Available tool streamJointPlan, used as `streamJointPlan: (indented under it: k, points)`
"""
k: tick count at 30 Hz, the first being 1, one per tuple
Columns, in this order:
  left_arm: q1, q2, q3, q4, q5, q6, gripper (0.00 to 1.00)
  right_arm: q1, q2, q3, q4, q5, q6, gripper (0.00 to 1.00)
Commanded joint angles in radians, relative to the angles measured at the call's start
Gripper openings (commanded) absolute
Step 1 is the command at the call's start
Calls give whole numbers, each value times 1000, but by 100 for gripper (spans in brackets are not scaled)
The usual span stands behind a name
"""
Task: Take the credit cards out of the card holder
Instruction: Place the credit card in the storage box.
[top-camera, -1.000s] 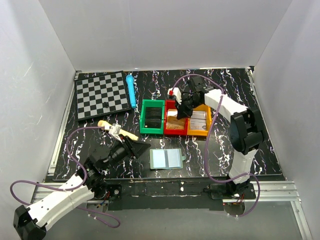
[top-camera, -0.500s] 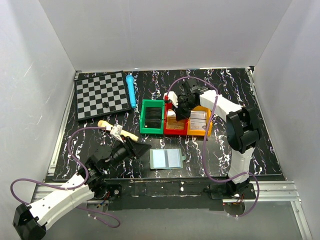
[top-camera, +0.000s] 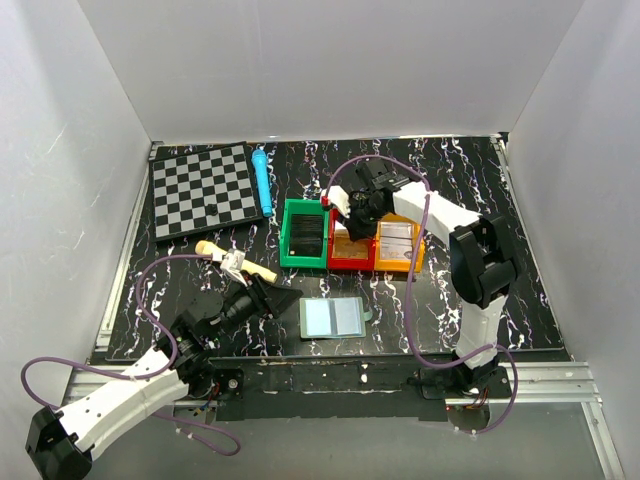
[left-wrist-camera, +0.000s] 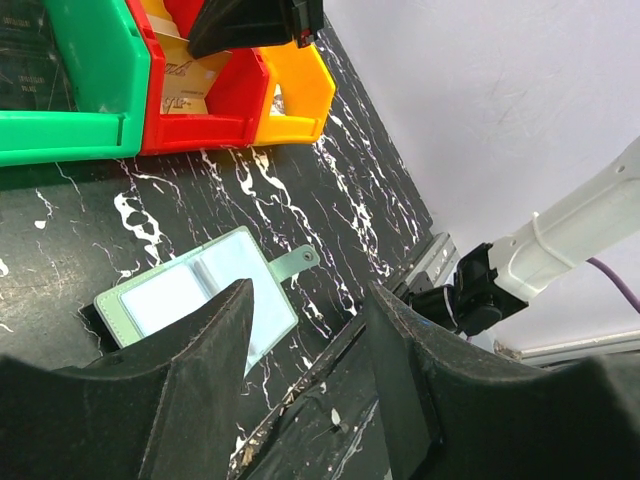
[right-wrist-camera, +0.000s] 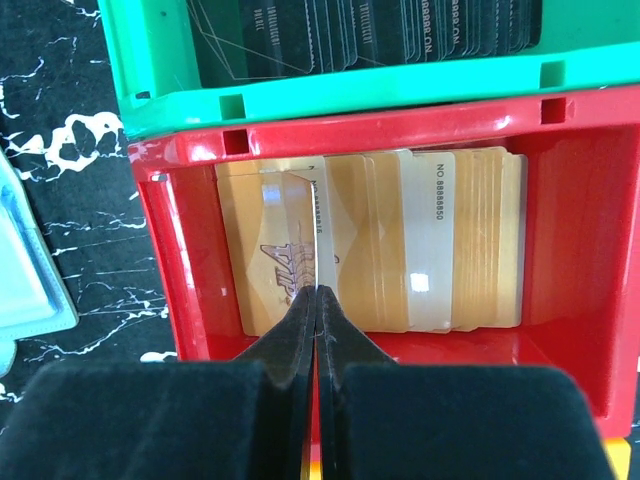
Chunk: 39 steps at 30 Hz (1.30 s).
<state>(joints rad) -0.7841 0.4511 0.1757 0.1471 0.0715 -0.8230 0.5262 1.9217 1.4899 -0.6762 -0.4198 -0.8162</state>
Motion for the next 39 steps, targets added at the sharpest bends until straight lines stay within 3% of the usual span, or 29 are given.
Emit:
streamJointPlan:
  k: [1, 14, 39]
  points:
    - [5, -22, -8, 5, 5, 1, 48, 9, -33, 36, 64, 95, 8, 1]
    - [5, -12, -13, 25, 14, -4, 48, 32, -90, -63, -9, 41, -43, 1]
    - [5, -15, -27, 48, 25, -13, 48, 77, -20, -16, -72, 45, -6, 1]
